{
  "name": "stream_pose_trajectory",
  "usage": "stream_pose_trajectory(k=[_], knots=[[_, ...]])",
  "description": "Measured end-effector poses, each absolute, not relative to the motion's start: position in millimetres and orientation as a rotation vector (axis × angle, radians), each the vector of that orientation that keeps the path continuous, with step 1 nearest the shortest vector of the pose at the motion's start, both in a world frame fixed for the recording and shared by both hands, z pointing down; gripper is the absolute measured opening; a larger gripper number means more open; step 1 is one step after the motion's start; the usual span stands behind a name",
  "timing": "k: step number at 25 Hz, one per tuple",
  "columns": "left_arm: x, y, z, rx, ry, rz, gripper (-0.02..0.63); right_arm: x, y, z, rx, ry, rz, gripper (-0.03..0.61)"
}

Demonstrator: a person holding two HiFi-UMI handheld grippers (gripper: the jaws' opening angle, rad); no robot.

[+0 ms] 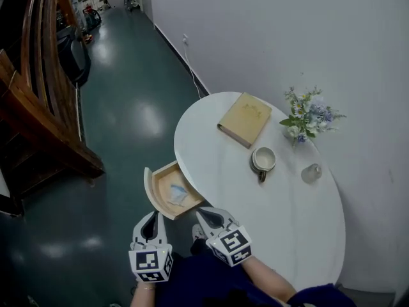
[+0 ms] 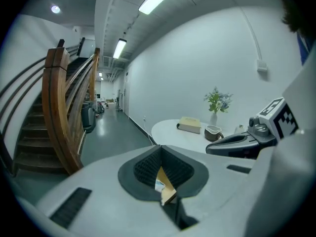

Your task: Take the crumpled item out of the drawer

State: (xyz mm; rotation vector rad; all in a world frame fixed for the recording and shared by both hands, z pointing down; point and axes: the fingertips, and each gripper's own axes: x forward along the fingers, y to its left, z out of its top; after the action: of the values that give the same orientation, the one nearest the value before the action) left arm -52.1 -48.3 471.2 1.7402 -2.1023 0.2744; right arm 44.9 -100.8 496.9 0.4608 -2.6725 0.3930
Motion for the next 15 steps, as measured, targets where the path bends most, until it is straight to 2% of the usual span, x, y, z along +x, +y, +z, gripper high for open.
stream_pose_trajectory(k=[15], knots=[[-86, -78, 485, 1.695, -2.067, 0.236, 0.005, 5, -130, 525, 0.427, -2.531, 0.436, 0.008]])
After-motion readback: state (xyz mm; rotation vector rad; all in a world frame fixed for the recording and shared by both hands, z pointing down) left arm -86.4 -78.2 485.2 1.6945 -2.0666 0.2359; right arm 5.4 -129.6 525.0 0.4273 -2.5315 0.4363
